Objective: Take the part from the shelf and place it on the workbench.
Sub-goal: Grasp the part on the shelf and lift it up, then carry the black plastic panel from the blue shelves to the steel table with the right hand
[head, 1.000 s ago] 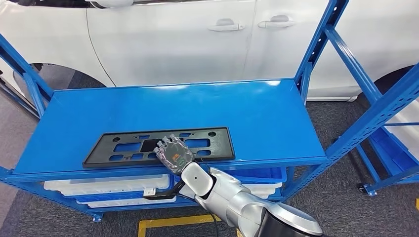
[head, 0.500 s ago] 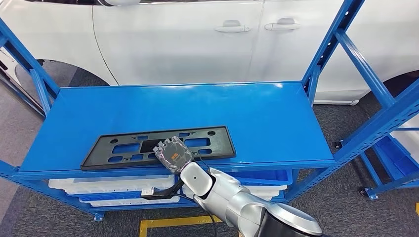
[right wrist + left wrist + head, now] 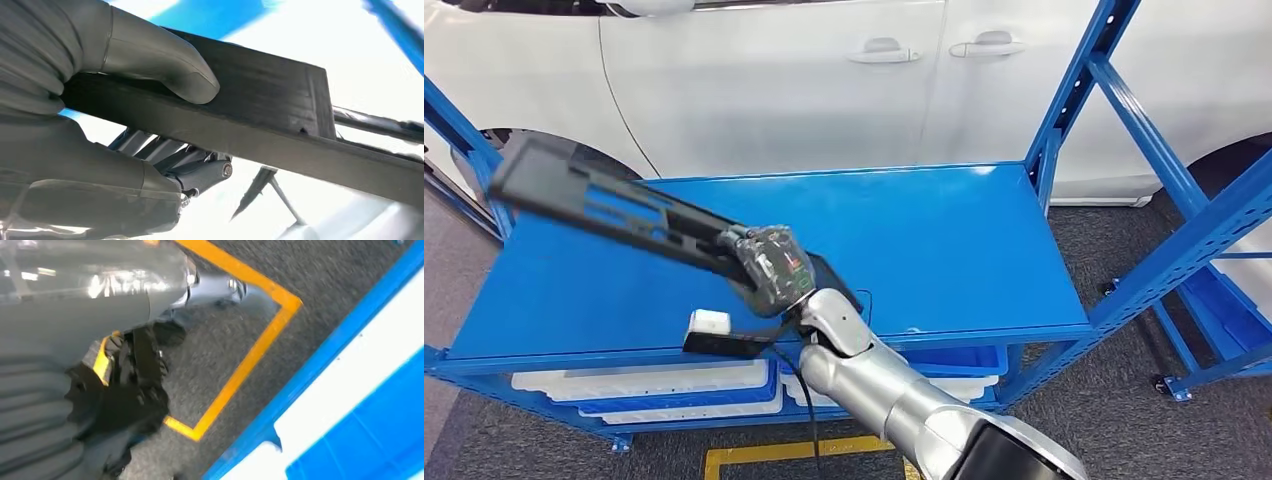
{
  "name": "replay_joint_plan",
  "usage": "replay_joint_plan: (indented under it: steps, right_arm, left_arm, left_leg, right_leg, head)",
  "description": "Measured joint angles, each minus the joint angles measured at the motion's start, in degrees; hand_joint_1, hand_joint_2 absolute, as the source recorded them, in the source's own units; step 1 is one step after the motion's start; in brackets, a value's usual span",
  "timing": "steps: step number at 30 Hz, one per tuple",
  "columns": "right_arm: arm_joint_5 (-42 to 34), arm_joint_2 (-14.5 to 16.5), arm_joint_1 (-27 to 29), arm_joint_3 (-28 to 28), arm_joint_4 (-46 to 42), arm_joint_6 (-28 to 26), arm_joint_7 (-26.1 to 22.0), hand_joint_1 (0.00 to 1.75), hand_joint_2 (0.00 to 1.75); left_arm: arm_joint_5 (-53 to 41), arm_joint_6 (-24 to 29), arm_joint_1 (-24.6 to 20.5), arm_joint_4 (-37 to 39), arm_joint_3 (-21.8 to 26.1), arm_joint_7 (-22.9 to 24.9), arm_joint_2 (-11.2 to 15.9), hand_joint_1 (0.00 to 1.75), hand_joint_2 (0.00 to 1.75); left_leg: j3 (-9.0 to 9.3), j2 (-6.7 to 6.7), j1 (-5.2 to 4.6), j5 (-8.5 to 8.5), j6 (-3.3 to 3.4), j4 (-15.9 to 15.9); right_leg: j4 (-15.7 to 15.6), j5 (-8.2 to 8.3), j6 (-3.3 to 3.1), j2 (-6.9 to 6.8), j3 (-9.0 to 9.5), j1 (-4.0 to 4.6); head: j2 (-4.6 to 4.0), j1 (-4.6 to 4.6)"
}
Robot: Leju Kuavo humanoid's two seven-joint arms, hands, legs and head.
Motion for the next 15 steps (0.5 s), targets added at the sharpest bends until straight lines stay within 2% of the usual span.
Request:
replay_joint_plan:
  steps: [1,2,4,6,8,10,11,12,13,15]
  right_arm:
    - [-8.05,-0.84,1.75,-2.03,-5.33,2.63,-3.34,1.75,1.75]
    - [-15.85,-1.86,3.54,-4.00,-11.27,5.80,-5.72,1.75,1.75]
    - [-28.40,-4.07,7.12,-7.41,-22.70,12.65,-8.95,1.75,1.75]
    - [-38.67,-6.46,11.08,-10.42,-33.59,19.65,-11.68,1.75,1.75]
    - [-45.38,-8.92,15.05,-12.60,-42.23,27.63,-13.91,1.75,1.75]
    - [-47.97,-11.50,19.16,-13.79,-49.27,37.68,-16.33,1.75,1.75]
    - [-47.96,-12.52,21.28,-14.05,-52.35,42.41,-17.35,1.75,1.75]
    - [-47.41,-13.18,23.26,-14.16,-55.08,45.99,-17.98,1.75,1.75]
    - [-46.50,-13.55,24.89,-14.19,-57.49,48.26,-18.26,1.75,1.75]
    - [-44.03,-13.91,26.89,-14.12,-61.31,49.58,-18.38,1.75,1.75]
  left_arm:
    - [-0.10,0.97,0.02,0.00,0.10,-0.37,0.18,0.00,1.75]
    - [-0.26,2.38,0.07,0.00,0.16,-1.08,0.35,0.00,1.75]
    - [-0.88,4.87,0.35,0.00,0.35,-3.83,0.71,0.00,1.75]
    - [-1.69,6.32,0.66,0.00,0.54,-6.58,1.00,0.00,1.75]
    - [-2.41,6.19,0.68,0.00,0.60,-6.78,1.33,0.00,1.75]
    - [-2.88,4.92,0.68,0.00,0.61,-5.31,1.64,0.00,1.75]
    - [-3.09,4.42,0.70,0.00,0.61,-4.56,1.76,0.00,1.75]
    - [-3.21,4.21,0.68,0.00,0.61,-3.99,1.85,0.00,1.75]
    - [-3.38,4.24,0.60,0.00,0.61,-3.52,1.92,0.00,1.75]
    - [-3.88,4.65,0.39,0.00,0.61,-2.62,1.98,0.00,1.75]
  left_leg:
    - [1.26,-0.05,-0.06,0.83,0.29,-2.69]
    - [1.79,-0.12,-0.15,0.85,0.64,-3.89]
    - [1.76,-0.23,-0.27,0.59,1.57,-4.01]
    - [1.84,-0.21,-0.16,0.64,2.43,-4.27]
    - [1.94,-0.16,-0.15,0.67,3.18,-4.47]
    - [1.95,-0.13,-0.34,0.53,3.57,-4.43]
    - [2.01,-0.12,-0.43,0.44,3.66,-4.40]
    - [2.13,-0.11,-0.51,0.33,3.72,-4.38]
    - [2.33,-0.11,-0.59,0.19,3.72,-4.36]
    - [2.82,-0.12,-0.71,-0.10,3.61,-4.36]
  right_leg:
    - [0.16,-0.18,0.27,-0.07,-0.01,0.13]
    - [0.27,-0.28,0.51,-0.13,-0.11,0.27]
    - [0.27,-0.32,0.97,-0.21,-0.23,0.38]
    - [1.17,-1.22,1.59,-0.21,-0.50,0.23]
    - [5.98,-4.18,2.09,-0.17,-2.71,0.05]
    - [13.81,-7.56,2.28,-0.16,-6.65,-0.04]
    - [16.48,-8.16,2.28,-0.17,-8.11,-0.07]
    - [17.16,-7.66,2.20,-0.17,-8.61,-0.08]
    - [15.32,-6.06,2.01,-0.17,-7.84,-0.07]
    - [7.32,-2.06,1.35,-0.20,-3.99,0.04]
  head:
    - [0.01,0.00]
    - [0.01,0.00]
    - [0.01,0.00]
    - [0.00,0.00]
    - [0.00,0.00]
    - [0.00,0.00]
    - [0.00,0.00]
    - [0.00,0.00]
    - [-0.01,0.00]
    - [0.00,0.00]
